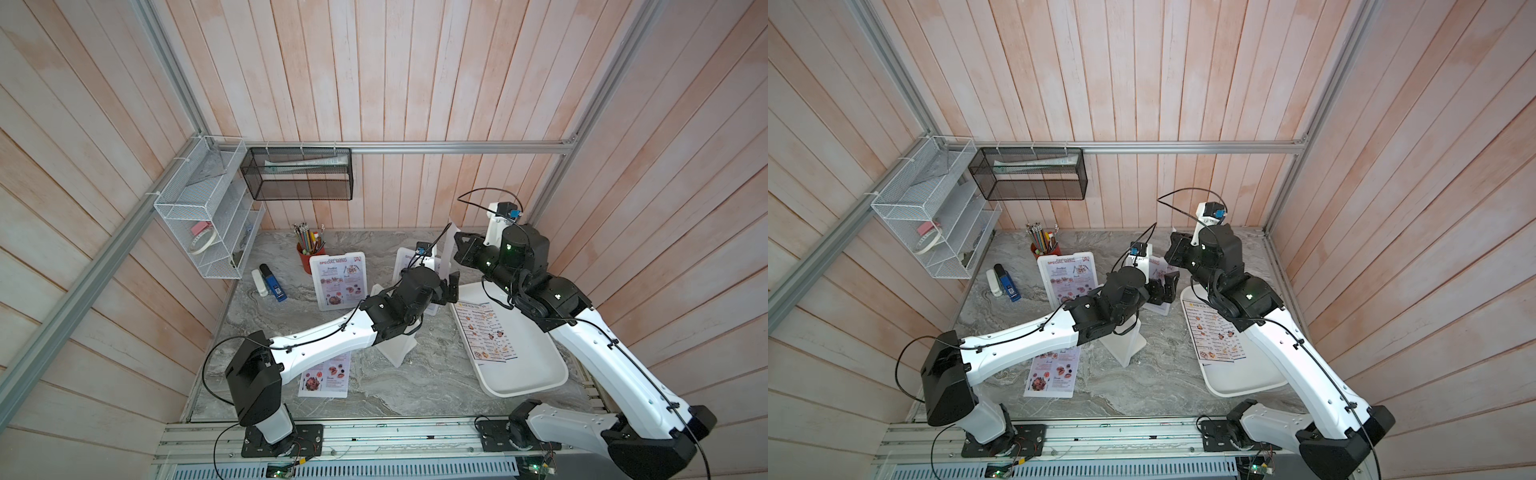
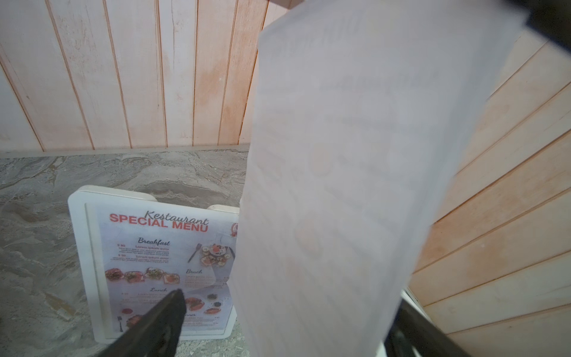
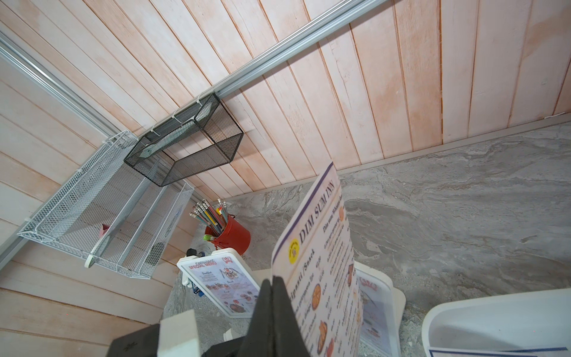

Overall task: Replace the menus in the menu holders
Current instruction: Pick up the menu from the storage box.

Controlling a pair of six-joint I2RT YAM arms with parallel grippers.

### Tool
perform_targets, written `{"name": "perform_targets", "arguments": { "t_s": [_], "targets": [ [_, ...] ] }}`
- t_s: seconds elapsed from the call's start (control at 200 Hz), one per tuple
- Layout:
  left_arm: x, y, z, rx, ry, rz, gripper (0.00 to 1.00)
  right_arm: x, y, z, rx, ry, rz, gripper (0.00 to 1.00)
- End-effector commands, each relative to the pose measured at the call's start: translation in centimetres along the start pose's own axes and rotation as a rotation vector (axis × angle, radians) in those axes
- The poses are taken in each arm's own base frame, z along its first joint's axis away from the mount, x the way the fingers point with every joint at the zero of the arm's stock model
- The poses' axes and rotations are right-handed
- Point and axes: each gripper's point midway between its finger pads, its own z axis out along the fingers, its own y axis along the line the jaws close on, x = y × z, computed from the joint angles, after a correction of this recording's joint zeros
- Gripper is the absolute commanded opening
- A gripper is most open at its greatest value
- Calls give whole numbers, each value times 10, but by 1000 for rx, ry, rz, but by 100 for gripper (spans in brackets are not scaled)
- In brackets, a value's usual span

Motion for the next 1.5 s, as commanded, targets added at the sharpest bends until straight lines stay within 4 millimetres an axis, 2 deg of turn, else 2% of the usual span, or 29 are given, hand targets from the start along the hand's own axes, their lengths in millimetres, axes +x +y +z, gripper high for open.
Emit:
{"name": "perform_targets", "arguments": {
  "t_s": [0.0, 0.26, 0.42, 0.54, 0.62, 0.77, 0.97, 1.05, 1.135, 1.23, 1.36, 1.495],
  "targets": [
    [-20, -9, 3, 9, -55, 8, 89, 0, 3, -1, -22, -1, 6, 0],
    [-27, -9, 2, 6, -83, 20, 60, -1, -2, -2, -14, -3, 7, 0],
    [-27, -14, 3, 25, -82, 35, 49, 0, -5, -3, -14, -1, 13, 0],
    [-27, -16, 3, 37, -80, 45, 34, 2, -8, 0, -11, 9, 13, 0],
    [-25, -17, 3, 43, -75, 47, 32, 4, -8, 1, -14, 14, 13, 0],
    [-27, -21, 1, 66, -72, 51, 21, 4, -9, 2, -21, 20, 14, 0],
    [-31, -25, -3, 87, -73, 47, 10, 6, -17, 3, -34, 27, 28, 8],
    [-30, -27, -4, 99, -68, 48, 8, 5, -19, 3, -51, 34, 38, 17],
    [-31, -29, -5, 111, -62, 46, 4, -1, -19, 0, -53, 26, 30, 29],
    [-31, -31, -5, 126, -58, 30, 2, -13, -19, -6, -54, 15, 9, 37],
    [-34, -31, -5, 124, -64, 12, 0, -27, -26, -19, -47, -2, 2, 38],
    [-41, -33, -10, 135, -78, 9, 0, -31, -45, -31, -11, -8, 5, 38]
  ]
}}
